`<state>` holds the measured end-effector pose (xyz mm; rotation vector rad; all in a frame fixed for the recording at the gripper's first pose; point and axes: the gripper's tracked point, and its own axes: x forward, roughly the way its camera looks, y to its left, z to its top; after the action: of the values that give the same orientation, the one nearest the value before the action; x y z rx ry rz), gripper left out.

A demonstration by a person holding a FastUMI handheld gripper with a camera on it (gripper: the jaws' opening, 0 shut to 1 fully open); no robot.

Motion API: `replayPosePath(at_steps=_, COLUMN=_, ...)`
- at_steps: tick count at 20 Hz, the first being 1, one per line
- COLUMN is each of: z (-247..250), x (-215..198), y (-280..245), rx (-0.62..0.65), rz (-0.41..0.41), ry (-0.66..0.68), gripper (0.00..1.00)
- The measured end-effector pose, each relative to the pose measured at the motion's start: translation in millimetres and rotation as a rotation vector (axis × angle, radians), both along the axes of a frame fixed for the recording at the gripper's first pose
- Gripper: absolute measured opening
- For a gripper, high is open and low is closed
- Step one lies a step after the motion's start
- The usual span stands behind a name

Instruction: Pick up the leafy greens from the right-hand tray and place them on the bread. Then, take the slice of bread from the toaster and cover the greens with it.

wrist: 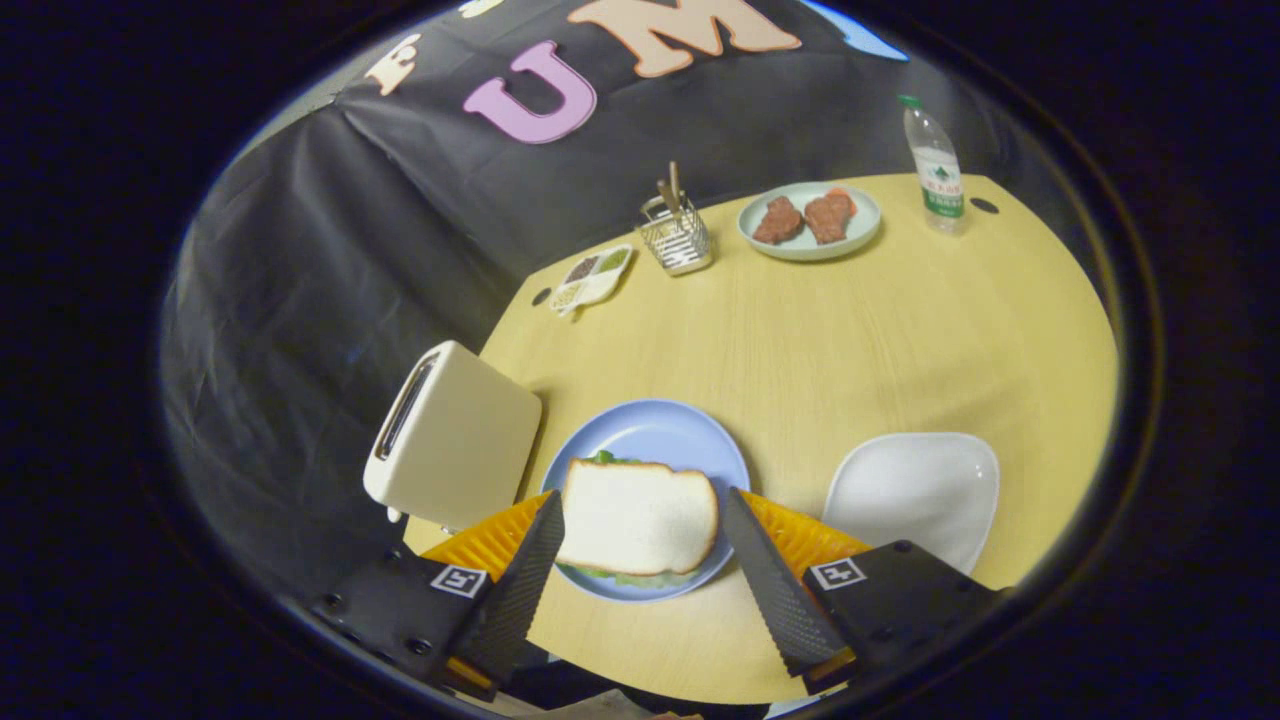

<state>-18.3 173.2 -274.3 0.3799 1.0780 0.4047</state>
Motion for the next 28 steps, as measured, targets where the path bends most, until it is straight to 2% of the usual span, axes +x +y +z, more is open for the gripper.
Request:
replayPosePath(at_steps=5, z=51, x=10, y=-26, rx=-0.027, rz=-0.016, ry=-0.163, gripper=1.0)
replayPosePath(at_steps=10, z=103, x=24, y=-67, rx=-0.106, rz=-0.097, ry=-0.361, gripper=1.0)
replayPosePath(at_steps=20, z=187, x=20, y=-155, rx=-0.371, rz=-0.255, ry=-0.748, gripper=1.0)
replayPosePath(at_steps=22, z=199, x=17, y=-166, rx=-0.42, rz=-0.285, ry=-0.799, gripper=1.0)
replayPosePath(at_steps=28, z=213, x=10, y=-176, rx=-0.424, rz=-0.324, ry=-0.826, gripper=1.0)
